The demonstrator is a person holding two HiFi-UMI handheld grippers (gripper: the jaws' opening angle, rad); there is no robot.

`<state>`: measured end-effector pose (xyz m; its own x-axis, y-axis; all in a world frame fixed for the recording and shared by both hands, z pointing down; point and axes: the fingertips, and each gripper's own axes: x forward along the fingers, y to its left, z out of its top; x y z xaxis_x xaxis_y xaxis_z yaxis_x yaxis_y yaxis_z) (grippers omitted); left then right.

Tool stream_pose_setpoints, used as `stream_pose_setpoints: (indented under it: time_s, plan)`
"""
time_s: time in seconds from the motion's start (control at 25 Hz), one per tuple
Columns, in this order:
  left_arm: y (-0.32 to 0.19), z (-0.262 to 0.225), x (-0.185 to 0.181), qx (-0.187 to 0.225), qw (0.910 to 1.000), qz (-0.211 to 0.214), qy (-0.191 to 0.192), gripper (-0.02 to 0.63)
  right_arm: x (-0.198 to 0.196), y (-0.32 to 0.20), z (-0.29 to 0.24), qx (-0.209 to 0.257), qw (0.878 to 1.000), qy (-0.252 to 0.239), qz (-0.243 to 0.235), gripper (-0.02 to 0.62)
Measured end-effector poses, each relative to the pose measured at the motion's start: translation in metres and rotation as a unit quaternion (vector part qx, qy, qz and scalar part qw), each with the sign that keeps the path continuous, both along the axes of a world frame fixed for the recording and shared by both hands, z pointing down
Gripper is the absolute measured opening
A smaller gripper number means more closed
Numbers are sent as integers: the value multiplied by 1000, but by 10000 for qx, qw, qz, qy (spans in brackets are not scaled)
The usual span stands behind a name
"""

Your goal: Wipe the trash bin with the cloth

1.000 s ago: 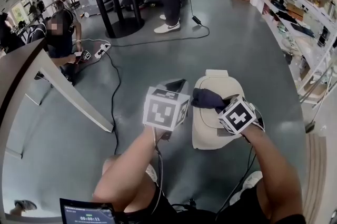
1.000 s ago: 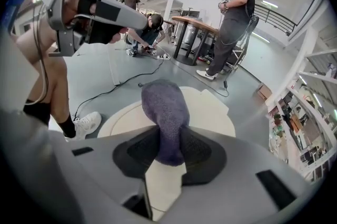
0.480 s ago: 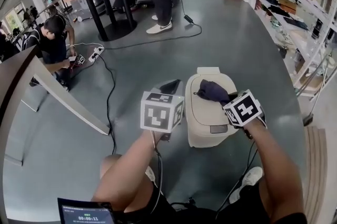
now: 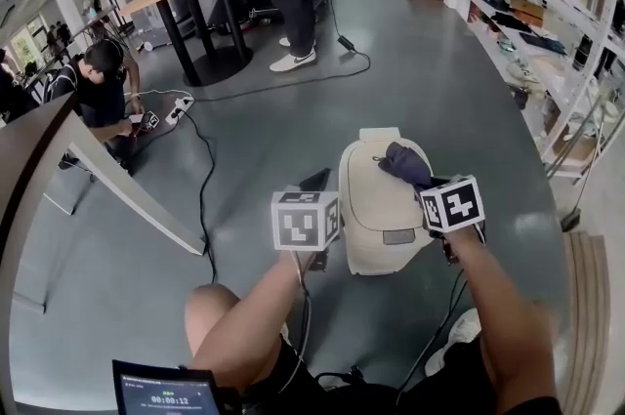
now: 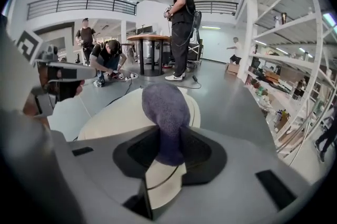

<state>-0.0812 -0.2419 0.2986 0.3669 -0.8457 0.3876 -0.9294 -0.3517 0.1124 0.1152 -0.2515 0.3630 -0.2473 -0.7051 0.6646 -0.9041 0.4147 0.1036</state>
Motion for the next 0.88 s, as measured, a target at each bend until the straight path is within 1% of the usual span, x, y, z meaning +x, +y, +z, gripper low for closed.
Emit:
stream_pose_setpoints:
  time_s: [0.12,0.28,0.36,0.44,0.52,0.64,0.72,0.8,0.88]
  plan:
    - [4,12,-5,-35,9998,-151,89,-2,-5,4,-11,225,9993,-221,187,114]
    - [20,12,-16,-4,9986,-414,334,-2,-39,27,-37,354,9969,-682,-154,114]
    - [28,9,-16,-32,9987,-354,370,-2,-57,41,-42,284,9956,-833,-325,114]
    - [34,6,-16,11,9989,-307,343,-2,-73,53,-39,123,9947,-935,-400,114]
    - [40,7,-16,39,9990,-251,363,-2,-90,58,-31,-50,9941,-1010,-389,114]
    - [46,15,-9,-28,9993,-121,347,-2,-108,60,-18,-231,9924,-1162,-345,114]
    - [50,20,-6,-52,9996,-129,230,-2,-116,65,-11,-321,9915,-1203,-373,114]
    - [52,23,-12,-99,9997,-193,97,-2,-126,69,-7,-392,9907,-1241,-407,114]
    - [52,24,-21,-172,9994,-287,59,-2,-134,73,-4,-440,9907,-1207,-448,114]
